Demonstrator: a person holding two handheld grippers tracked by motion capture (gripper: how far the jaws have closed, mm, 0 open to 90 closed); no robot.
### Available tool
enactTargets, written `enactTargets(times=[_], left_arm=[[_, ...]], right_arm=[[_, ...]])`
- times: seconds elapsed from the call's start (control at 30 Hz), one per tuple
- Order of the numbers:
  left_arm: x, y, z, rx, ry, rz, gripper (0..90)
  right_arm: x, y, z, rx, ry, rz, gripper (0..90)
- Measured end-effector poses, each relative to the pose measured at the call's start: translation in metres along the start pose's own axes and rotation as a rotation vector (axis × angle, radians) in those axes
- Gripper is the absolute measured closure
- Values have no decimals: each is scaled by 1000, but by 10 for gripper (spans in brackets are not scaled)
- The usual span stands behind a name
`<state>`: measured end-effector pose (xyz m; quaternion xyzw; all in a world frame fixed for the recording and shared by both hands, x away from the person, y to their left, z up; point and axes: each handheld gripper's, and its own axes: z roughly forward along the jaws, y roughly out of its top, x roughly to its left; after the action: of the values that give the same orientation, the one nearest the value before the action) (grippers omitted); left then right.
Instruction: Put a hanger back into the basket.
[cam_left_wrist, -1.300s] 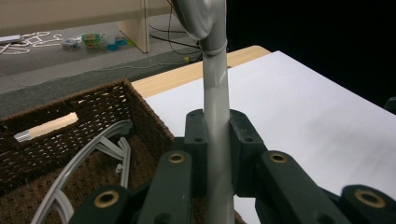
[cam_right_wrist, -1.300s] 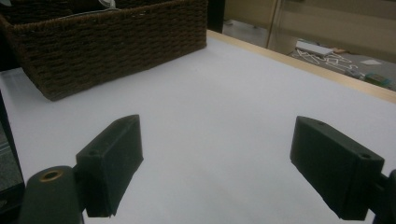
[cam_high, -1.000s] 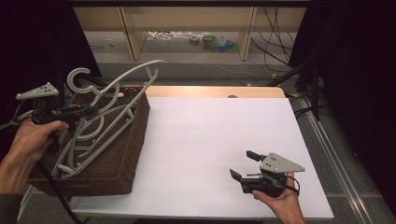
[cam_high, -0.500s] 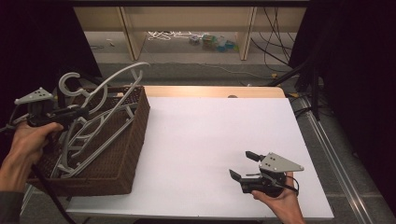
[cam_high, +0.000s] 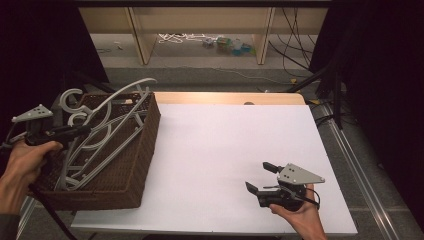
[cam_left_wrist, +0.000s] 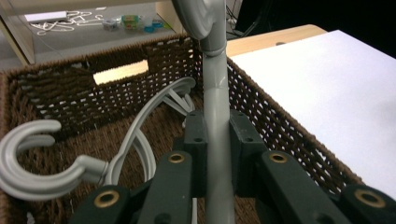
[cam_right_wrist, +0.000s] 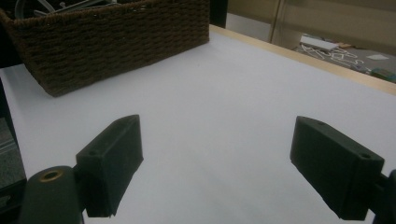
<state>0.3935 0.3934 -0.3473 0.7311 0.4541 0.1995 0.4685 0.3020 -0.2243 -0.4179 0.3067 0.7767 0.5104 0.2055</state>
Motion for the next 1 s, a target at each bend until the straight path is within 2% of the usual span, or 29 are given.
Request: enactTargets(times=[0.07,0.2,0.33,0.47,0.57,0.8,0.97,1.0], left_arm=[[2,-3,0,10,-3,-5,795],[6,-9,0,27,8,-13,795],[12,-17,0,51,13,-37,795],[13,-22,1,79,12,-32,795],[15,-25,2,90,8,-40,794],[19,-28,2,90,23,-64,794],[18,-30,8,126,26,-57,794],[18,-30,9,139,33,-59,794]], right_arm=[[1,0,0,10,8,8,179],[0,0,1,-11,2,-3,179],[0,0,0,6,6,5,179],[0,0,0,2,4,-1,179],[0,0,1,-10,2,-1,179],[0,0,0,5,2,-1,178],[0,0,1,-3,9,0,178],[0,-1,3,-19,10,1,178]])
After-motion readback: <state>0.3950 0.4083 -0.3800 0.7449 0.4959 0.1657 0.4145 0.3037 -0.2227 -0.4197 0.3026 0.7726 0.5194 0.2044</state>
